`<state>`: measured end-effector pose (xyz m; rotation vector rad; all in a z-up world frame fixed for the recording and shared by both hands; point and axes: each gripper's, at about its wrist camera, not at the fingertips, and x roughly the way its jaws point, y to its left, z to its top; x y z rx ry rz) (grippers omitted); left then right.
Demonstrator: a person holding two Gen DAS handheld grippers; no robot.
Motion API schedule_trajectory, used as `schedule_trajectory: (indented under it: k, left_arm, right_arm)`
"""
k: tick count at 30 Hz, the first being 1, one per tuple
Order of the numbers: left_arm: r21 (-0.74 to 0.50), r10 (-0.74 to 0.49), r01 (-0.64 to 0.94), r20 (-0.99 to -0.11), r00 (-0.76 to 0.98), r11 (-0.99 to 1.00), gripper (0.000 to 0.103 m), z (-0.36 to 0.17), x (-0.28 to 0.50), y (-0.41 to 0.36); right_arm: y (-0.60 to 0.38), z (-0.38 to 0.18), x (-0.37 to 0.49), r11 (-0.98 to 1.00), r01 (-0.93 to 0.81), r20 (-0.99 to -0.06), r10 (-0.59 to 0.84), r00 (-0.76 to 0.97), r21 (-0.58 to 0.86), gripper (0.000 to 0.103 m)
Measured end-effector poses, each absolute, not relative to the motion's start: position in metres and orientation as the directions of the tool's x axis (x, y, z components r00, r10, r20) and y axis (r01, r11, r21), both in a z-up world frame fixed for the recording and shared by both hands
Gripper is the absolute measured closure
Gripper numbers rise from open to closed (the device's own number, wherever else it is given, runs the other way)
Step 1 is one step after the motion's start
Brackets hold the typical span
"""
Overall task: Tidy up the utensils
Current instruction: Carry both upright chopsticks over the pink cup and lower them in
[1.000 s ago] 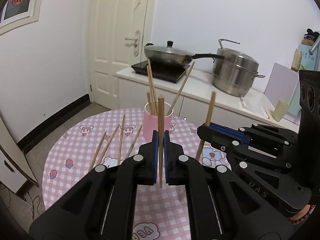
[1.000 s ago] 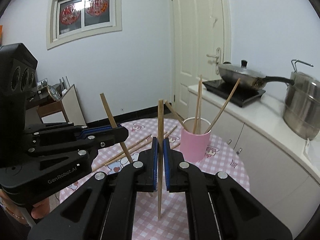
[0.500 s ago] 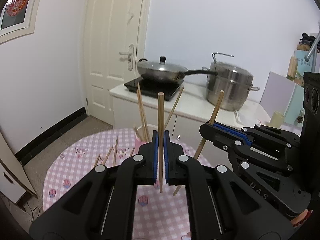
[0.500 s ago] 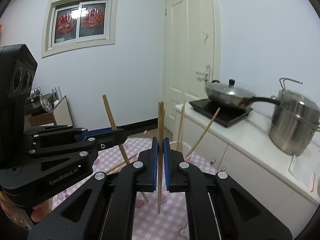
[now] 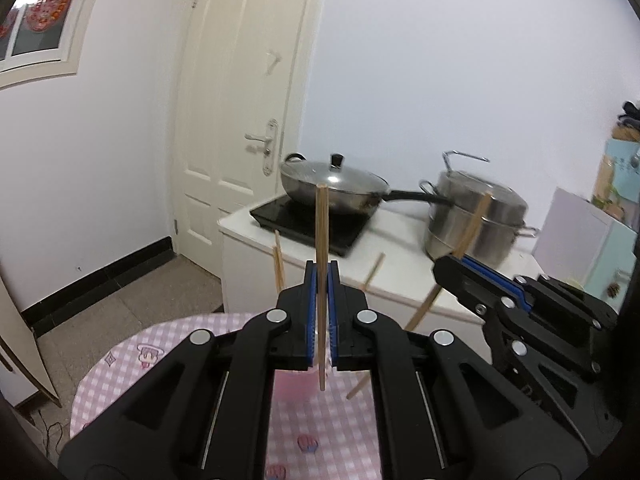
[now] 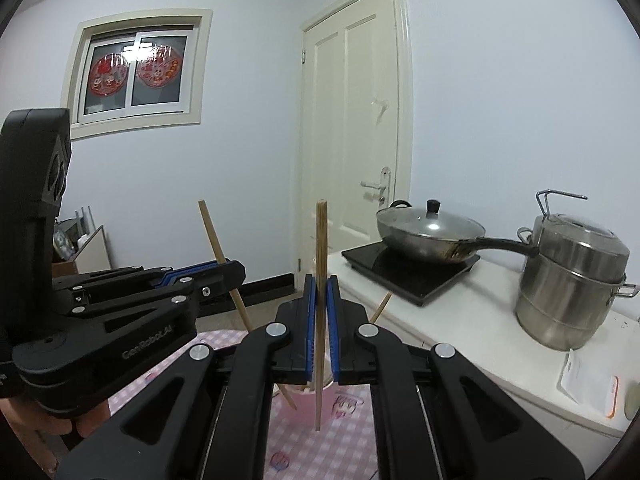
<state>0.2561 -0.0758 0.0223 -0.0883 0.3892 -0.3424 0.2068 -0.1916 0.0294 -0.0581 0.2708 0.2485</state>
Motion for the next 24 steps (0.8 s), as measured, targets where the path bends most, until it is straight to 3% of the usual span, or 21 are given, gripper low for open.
schedule_trajectory:
  k: [11,24]
  left_arm:
    - [-0.185,-0.284,0.236,-0.306,0.909,0.954,0.098,0.009,0.288,-0.069]
    - [-0.144,-0.275,0.237,-0.395,0.877,0.961,0.098,-0.041,0.308,-0.077]
  right_arm:
    - [-0.191,0.033,0.231,0.967,-0.254,-0.183,0.254,0.95,0.024,0.099]
    - [-0.186,-0.008,0.253,0.964,-0.264,-0.277,0.264,0.924,0.04,0.099]
